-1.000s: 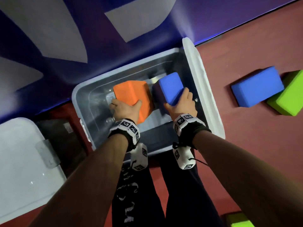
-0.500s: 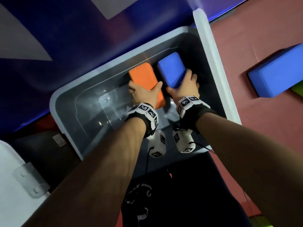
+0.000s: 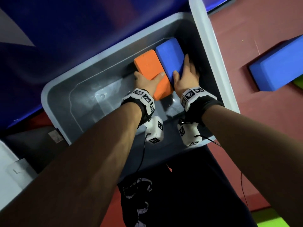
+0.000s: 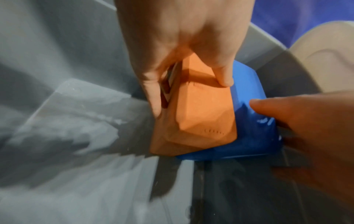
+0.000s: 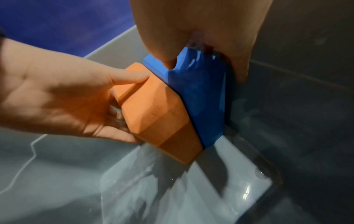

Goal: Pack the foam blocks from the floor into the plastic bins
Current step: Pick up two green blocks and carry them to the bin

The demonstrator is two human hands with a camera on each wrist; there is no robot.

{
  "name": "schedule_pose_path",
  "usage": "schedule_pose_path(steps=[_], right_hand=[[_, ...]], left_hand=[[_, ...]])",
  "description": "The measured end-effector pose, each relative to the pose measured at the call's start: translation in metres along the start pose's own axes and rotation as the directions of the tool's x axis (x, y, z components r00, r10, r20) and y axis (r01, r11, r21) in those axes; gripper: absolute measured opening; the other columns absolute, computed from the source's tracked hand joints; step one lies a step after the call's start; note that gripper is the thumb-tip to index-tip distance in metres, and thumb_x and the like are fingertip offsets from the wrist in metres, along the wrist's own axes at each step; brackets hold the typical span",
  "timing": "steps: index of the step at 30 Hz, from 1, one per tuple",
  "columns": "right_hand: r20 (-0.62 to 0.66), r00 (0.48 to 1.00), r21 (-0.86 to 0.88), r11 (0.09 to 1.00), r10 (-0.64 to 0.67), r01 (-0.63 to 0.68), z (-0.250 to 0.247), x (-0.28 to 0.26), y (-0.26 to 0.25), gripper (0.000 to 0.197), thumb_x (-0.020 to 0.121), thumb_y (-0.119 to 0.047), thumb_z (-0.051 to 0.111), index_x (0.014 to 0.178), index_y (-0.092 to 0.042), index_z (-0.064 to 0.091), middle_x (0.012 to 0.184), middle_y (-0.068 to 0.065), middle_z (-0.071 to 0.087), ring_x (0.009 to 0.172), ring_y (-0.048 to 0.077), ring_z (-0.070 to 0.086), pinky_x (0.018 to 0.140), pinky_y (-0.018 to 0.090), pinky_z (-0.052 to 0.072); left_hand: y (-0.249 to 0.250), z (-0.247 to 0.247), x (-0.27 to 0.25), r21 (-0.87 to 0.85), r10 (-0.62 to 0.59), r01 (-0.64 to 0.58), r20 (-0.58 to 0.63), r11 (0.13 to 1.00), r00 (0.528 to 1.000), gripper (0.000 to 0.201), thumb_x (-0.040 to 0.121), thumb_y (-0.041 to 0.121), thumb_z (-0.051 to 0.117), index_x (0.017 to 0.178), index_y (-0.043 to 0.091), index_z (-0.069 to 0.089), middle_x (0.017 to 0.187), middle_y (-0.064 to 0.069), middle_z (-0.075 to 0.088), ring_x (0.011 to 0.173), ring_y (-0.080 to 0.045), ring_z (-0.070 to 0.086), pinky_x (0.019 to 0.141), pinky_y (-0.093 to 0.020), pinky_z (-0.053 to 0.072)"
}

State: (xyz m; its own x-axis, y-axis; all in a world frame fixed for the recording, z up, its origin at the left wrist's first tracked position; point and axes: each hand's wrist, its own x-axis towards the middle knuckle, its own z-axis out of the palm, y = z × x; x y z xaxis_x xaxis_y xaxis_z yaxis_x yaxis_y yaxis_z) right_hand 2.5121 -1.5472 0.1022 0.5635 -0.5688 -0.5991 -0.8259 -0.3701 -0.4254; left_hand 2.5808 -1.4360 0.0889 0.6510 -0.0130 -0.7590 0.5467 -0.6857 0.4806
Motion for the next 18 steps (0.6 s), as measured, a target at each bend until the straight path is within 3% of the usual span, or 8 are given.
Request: schedule_pose_path(steps=[5,8,12,15,18], right_hand=[[-0.041,0.999,-0.075,0.997,-0.014,0.011,0.002,-0.042,0.001,0.071,0.094,-0.027,0.046,0.152,-0.017,0.005,0.158,0.008,0.010,0.140,0.033,0.021,0.112,0.037,0.021],[0.006,0.999,-0.064,0.997,0.045,-0.044,0.001,-0.084,0.005,0.069,0.094,-0.026,0.046,0.151,-0.014,0.010,0.156,0.010,0.013,0.139,0.032,0.023,0.110,0.038,0.025],[0.094,0.986,0.028,0.990,0.138,-0.141,-0.003,-0.141,0.007,0.066,0.095,-0.027,0.047,0.150,-0.010,0.015,0.152,0.015,0.022,0.137,0.035,0.027,0.112,0.041,0.026],[0.104,0.968,0.140,0.960,0.229,-0.243,-0.016,-0.191,0.019,0.059,0.095,-0.028,0.047,0.147,-0.011,0.024,0.146,0.016,0.033,0.132,0.036,0.035,0.107,0.039,0.032],[0.123,0.939,0.233,0.910,0.322,-0.343,-0.030,-0.238,0.042,0.053,0.095,-0.026,0.047,0.143,-0.010,0.030,0.143,0.018,0.038,0.129,0.036,0.040,0.105,0.037,0.034]], left_hand=[[0.003,-0.019,-0.021,-0.016,-0.033,0.034,0.024,0.999,0.999,0.084,0.076,0.041,0.076,0.134,0.004,0.029,0.131,-0.014,0.053,0.116,-0.029,0.055,0.099,-0.044,0.047],[0.003,-0.035,-0.051,0.141,0.052,-0.060,0.055,0.988,0.997,0.082,0.085,0.033,0.069,0.143,0.000,0.020,0.141,-0.013,0.045,0.127,-0.025,0.047,0.103,-0.025,0.036],[0.001,-0.054,-0.096,0.314,0.166,-0.215,0.174,0.925,0.971,0.073,0.085,0.030,0.069,0.141,0.004,0.032,0.137,-0.015,0.046,0.124,-0.027,0.049,0.103,-0.032,0.040],[0.006,-0.053,-0.143,0.493,0.259,-0.407,0.342,0.769,0.904,0.074,0.084,0.032,0.069,0.143,0.007,0.031,0.140,-0.015,0.043,0.125,-0.027,0.046,0.104,-0.035,0.038],[0.006,-0.041,-0.187,0.553,0.322,-0.610,0.533,0.568,0.782,0.072,0.085,0.030,0.066,0.143,0.009,0.029,0.138,-0.015,0.045,0.122,-0.028,0.050,0.101,-0.040,0.042]])
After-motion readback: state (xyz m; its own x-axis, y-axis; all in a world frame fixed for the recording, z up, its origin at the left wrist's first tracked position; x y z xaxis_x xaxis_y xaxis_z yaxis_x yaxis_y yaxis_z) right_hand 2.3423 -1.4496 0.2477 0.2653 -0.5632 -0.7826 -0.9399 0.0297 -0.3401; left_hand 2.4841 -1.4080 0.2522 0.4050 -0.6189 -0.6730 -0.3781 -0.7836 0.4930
